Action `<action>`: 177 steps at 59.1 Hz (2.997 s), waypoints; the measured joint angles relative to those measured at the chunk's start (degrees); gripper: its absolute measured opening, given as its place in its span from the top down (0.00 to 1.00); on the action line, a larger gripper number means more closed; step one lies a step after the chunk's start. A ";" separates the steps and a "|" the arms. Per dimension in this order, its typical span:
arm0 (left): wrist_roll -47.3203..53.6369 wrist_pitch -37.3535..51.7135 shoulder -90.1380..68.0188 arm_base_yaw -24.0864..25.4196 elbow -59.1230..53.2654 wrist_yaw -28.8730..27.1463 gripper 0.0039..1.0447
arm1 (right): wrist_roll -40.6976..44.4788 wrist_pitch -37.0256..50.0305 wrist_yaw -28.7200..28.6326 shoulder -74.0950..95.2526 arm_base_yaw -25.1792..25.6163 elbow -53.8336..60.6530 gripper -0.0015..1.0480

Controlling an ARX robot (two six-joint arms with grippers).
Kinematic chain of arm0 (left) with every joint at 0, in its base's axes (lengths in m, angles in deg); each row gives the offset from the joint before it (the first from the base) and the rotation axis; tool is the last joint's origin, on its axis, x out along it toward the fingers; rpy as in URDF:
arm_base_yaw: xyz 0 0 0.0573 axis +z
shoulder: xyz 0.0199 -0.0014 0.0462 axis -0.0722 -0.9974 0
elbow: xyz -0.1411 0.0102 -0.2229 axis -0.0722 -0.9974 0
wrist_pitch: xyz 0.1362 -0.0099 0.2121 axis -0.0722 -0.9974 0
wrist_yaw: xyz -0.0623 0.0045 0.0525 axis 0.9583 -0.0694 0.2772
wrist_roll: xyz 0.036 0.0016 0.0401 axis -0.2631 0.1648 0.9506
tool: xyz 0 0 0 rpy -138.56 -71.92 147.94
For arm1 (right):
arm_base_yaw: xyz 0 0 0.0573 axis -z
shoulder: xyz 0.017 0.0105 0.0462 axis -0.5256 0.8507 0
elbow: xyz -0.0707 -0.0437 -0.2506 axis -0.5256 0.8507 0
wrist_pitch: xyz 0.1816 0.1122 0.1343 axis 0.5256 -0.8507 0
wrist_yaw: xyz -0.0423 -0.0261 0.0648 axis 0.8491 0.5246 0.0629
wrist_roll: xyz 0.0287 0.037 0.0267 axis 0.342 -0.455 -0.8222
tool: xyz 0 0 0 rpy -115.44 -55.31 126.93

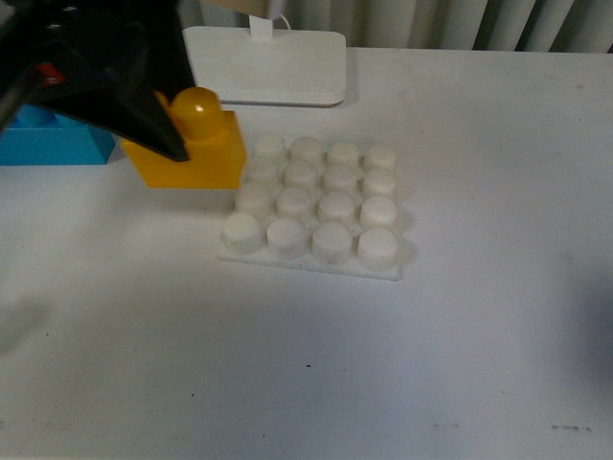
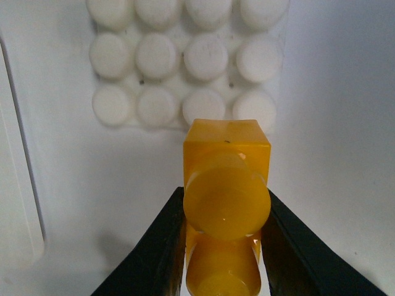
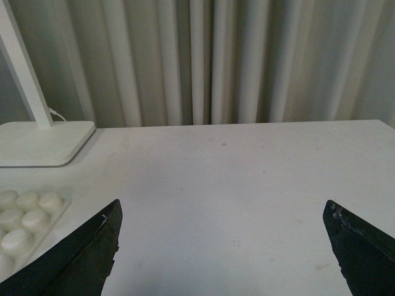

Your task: Insert yellow block into base center

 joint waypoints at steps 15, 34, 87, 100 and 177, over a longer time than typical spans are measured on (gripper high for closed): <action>-1.68 -0.26 -6.01 -5.81 6.67 -2.45 0.72 | 0.00 0.00 0.00 0.00 0.00 0.00 0.09; -3.34 -1.51 -12.72 -6.73 16.17 -3.45 0.72 | -0.02 0.00 0.00 0.00 0.00 0.00 0.09; -4.37 -3.39 -18.58 -8.24 20.26 -3.02 0.72 | -0.02 0.00 0.00 0.00 0.00 0.00 0.09; -4.26 -1.46 -18.75 -8.79 17.81 -3.85 0.72 | 0.00 0.00 0.00 0.00 0.00 0.00 0.09; -11.87 49.31 41.18 1.51 -36.70 -9.07 0.06 | 0.00 0.00 0.00 0.00 0.00 0.00 0.09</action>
